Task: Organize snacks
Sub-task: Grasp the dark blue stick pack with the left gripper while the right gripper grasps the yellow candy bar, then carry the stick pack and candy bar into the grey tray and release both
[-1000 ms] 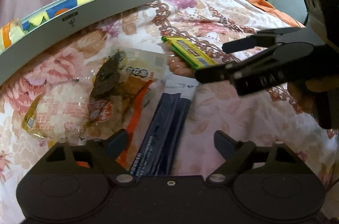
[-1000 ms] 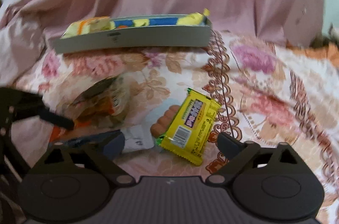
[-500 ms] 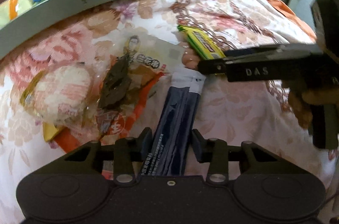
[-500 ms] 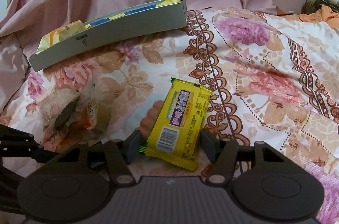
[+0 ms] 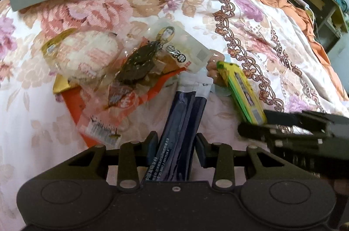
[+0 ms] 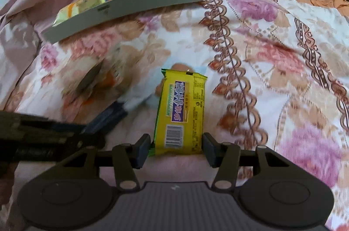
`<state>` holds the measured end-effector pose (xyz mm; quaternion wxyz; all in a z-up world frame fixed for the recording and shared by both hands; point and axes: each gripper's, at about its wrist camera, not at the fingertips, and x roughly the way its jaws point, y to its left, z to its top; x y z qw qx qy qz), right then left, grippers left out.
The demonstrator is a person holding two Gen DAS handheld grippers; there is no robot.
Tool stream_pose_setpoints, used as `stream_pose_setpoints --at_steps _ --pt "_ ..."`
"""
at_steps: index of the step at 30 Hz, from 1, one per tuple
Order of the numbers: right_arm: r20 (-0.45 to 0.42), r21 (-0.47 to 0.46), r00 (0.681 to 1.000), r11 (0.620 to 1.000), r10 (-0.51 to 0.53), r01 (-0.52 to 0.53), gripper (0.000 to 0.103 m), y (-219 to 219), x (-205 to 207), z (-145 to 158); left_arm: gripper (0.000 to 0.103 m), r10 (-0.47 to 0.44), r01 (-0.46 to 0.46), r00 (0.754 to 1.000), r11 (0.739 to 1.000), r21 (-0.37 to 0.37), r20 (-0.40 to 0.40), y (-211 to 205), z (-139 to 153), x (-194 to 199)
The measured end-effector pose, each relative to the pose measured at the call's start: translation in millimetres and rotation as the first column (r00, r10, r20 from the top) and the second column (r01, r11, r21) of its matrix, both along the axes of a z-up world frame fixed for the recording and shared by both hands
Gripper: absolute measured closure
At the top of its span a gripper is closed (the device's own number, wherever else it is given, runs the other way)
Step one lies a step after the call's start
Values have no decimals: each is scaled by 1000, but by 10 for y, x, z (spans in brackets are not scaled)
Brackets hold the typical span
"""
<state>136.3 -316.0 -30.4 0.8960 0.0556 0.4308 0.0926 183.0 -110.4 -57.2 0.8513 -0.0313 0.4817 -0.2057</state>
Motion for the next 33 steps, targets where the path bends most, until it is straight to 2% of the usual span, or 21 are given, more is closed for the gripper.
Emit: stream_pose_setpoints --at_steps 5,10,13,18,23,25,26,33 --pt "24 -62 999 998 28 -27 46 121 -226 60 63 9 -9 1000 1000 5 3 -7 0 -34" --pt "53 -99 998 994 46 -41 40 162 -249 52 60 -33 32 999 998 55 18 -86 -17 -9" --pt "53 -68 998 997 35 -31 40 112 -218 40 59 -61 59 998 994 87 25 -114 -19 17" --pt "86 -54 996 998 19 -15 38 91 -126 13 59 -67 65 998 993 100 17 -122 -17 50" --pt "83 -54 997 999 2 2 39 97 -11 -78 64 -54 50 998 992 116 30 -153 -4 26" --pt "83 -83 996 997 8 -1 42 135 -23 -98 66 -54 48 998 990 131 42 -182 10 -3" --pt "86 -105 996 994 16 -7 48 167 -36 -95 67 -59 52 997 989 141 48 -200 14 -18" --pt "127 -226 988 972 87 -57 51 343 -156 -76 71 -148 120 984 962 243 102 -309 99 -172"
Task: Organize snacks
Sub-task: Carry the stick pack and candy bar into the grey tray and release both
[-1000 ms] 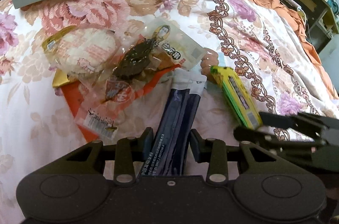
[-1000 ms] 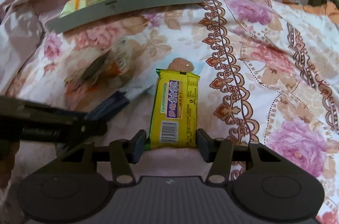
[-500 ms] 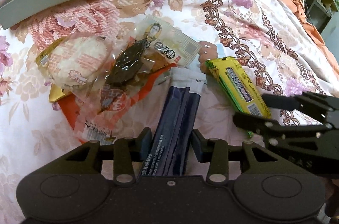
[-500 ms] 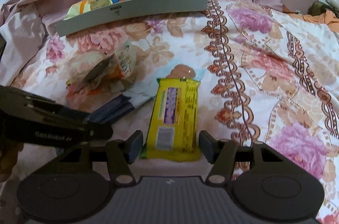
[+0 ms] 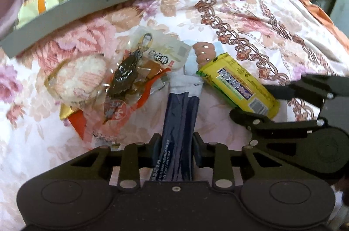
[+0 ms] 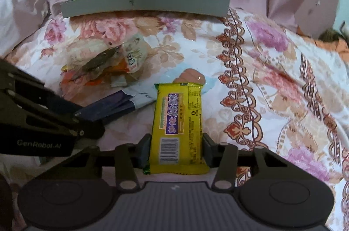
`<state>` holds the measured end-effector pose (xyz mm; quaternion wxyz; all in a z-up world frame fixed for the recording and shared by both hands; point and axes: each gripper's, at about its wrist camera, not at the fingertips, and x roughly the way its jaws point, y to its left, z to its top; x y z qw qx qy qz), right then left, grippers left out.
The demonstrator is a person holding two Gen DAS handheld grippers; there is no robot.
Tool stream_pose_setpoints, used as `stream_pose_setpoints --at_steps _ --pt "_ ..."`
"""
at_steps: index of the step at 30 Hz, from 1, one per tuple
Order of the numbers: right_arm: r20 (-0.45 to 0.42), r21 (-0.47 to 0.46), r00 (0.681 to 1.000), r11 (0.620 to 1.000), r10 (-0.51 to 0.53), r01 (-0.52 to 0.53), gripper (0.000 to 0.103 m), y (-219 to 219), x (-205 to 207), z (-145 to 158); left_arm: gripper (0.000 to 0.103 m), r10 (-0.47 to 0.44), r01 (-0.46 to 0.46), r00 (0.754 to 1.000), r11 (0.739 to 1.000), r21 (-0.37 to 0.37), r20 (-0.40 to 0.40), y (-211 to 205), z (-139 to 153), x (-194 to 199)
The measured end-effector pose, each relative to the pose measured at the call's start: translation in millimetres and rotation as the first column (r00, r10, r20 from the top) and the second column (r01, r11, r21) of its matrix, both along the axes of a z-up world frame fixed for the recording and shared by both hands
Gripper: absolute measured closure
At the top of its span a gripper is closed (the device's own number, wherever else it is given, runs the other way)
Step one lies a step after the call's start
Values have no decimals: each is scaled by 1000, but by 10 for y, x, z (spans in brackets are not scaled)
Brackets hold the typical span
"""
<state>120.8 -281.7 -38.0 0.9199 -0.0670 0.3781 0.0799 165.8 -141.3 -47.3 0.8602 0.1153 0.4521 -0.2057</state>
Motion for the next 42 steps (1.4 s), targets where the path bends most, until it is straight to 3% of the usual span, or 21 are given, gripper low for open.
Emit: stream_pose_setpoints --at_steps 4,10,13,19,29,42 --pt "67 -128 997 991 41 -32 51 113 -85 30 72 -29 28 999 999 32 45 2 86 -97" --pt "163 -364 975 928 152 -84 52 357 -255 0 73 -72 63 992 994 88 103 -14 143 -265" --pt "193 -426 964 901 183 -85 52 411 -321 -2 74 -105 86 984 988 129 146 -20 177 -363" --pt "239 -440 951 895 196 -74 52 409 -350 31 74 -137 103 969 981 167 206 3 285 -453" --pt "355 -425 916 905 188 -21 52 378 -421 145 74 -149 119 927 987 106 344 42 517 -573" --pt "535 -378 831 923 152 75 51 289 -377 369 73 6 21 843 999 -44 537 210 967 -261"
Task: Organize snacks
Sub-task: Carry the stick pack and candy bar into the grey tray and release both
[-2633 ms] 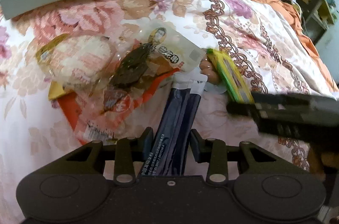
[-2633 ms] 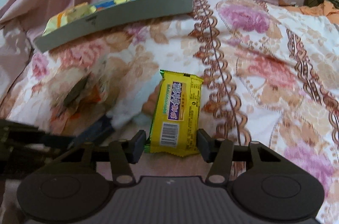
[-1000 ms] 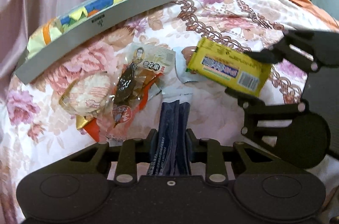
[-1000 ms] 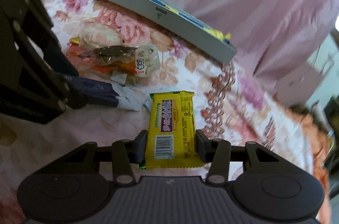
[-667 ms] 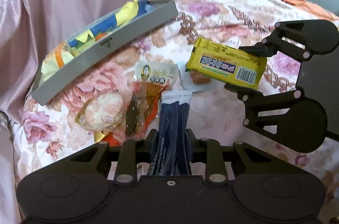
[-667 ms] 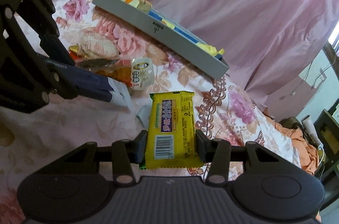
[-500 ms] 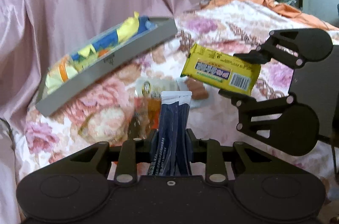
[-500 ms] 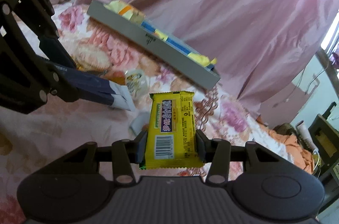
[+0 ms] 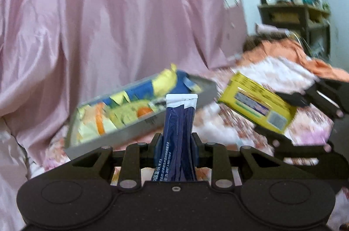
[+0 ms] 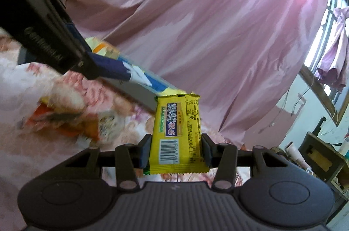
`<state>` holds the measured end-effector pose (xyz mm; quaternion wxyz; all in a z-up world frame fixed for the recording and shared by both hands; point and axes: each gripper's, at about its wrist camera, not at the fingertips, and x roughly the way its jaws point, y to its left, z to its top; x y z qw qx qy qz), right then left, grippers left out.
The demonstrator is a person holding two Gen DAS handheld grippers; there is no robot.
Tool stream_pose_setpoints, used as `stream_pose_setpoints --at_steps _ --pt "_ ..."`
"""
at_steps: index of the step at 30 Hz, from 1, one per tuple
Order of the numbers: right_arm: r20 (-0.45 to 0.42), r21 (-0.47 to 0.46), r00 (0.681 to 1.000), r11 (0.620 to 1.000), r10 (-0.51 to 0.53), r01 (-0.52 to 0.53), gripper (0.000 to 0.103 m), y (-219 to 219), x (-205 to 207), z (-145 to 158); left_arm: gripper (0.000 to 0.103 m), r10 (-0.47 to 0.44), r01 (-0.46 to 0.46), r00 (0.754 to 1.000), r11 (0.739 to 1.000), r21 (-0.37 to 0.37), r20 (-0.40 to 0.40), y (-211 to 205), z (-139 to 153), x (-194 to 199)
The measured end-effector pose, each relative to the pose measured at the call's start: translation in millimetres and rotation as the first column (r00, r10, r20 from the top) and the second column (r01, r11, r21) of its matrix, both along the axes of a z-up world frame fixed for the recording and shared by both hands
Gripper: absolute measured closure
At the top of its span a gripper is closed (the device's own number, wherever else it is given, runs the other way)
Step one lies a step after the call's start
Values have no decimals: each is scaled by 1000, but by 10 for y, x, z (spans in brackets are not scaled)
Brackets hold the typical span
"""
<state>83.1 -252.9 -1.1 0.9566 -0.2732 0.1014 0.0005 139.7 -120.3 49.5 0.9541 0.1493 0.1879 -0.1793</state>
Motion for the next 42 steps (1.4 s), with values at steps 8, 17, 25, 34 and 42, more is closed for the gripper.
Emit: stream_pose_setpoints --at_steps 8,17,25,34,42 --pt "94 66 995 997 29 -35 51 -14 333 195 73 99 -91 992 990 -105 77 138 273 608" --pt "141 124 989 990 45 -63 51 93 1098 336 73 202 -189 978 963 -194 50 194 351 1466" --pt "64 131 992 984 112 -119 51 261 1771 331 74 285 -285 958 939 -192 -31 187 136 1984" --pt "-93 262 991 962 97 -70 51 143 2112 201 73 307 -323 946 922 -212 -103 178 -130 2194" --pt "-174 414 981 910 86 -6 49 -93 2248 182 60 319 -334 942 923 -190 -108 156 -156 2202"
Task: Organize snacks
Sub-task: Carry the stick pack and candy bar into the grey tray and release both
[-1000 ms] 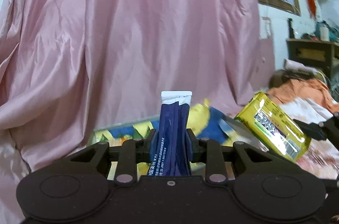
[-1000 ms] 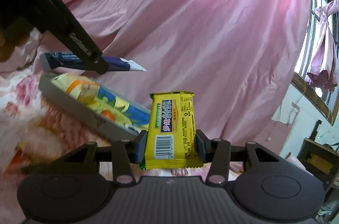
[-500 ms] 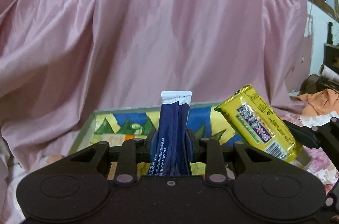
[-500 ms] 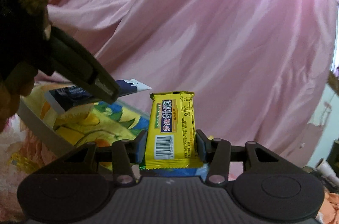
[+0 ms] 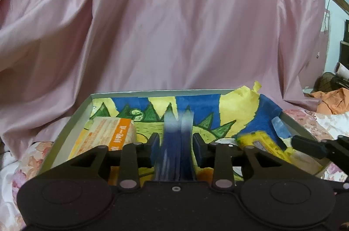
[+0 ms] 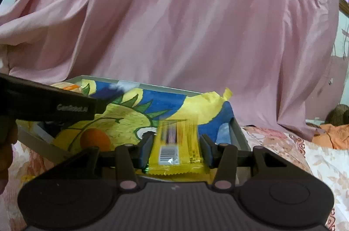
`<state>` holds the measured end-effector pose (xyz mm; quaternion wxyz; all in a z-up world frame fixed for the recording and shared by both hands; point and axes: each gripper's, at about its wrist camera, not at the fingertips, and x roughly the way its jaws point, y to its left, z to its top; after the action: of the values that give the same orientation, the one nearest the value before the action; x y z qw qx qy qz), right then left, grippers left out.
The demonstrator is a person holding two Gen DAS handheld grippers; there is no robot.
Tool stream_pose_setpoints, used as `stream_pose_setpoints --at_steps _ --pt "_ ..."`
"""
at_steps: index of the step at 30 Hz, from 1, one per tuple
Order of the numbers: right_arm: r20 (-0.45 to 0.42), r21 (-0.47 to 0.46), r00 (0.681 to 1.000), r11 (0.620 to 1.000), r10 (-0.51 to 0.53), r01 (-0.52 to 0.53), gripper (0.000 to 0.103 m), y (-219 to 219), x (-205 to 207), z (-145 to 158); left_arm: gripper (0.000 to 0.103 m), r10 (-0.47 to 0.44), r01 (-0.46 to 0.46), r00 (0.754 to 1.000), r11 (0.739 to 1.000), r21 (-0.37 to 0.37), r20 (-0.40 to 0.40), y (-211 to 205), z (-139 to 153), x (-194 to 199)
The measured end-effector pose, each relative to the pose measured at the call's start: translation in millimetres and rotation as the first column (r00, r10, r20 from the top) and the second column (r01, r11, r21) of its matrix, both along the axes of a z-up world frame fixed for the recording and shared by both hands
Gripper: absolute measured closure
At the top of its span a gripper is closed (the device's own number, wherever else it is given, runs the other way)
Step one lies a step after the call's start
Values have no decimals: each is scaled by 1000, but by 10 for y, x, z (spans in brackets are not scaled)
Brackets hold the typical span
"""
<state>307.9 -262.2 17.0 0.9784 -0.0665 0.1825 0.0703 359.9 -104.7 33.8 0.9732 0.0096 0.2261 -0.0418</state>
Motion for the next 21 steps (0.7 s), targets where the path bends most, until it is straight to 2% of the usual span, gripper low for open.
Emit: stream_pose_setpoints --at_steps 1,3,12,16,21 --pt "5 7 1000 1000 -4 4 48 -16 2 -1 56 3 -3 1000 1000 2 1 -1 7 -16" --pt "22 19 1000 1000 -9 9 37 -37 -22 7 39 10 -10 1000 1000 -8 16 13 27 -52" --pt "148 20 988 999 -34 32 13 -138 -387 246 5 33 -30 992 999 -23 126 14 352 -381" --pt "210 44 975 997 -66 58 1 -207 -598 426 2 42 -36 986 998 -43 161 47 534 -594" --pt "261 38 963 997 -72 64 0 -257 -865 694 1 48 -35 980 997 -69 193 126 754 -912"
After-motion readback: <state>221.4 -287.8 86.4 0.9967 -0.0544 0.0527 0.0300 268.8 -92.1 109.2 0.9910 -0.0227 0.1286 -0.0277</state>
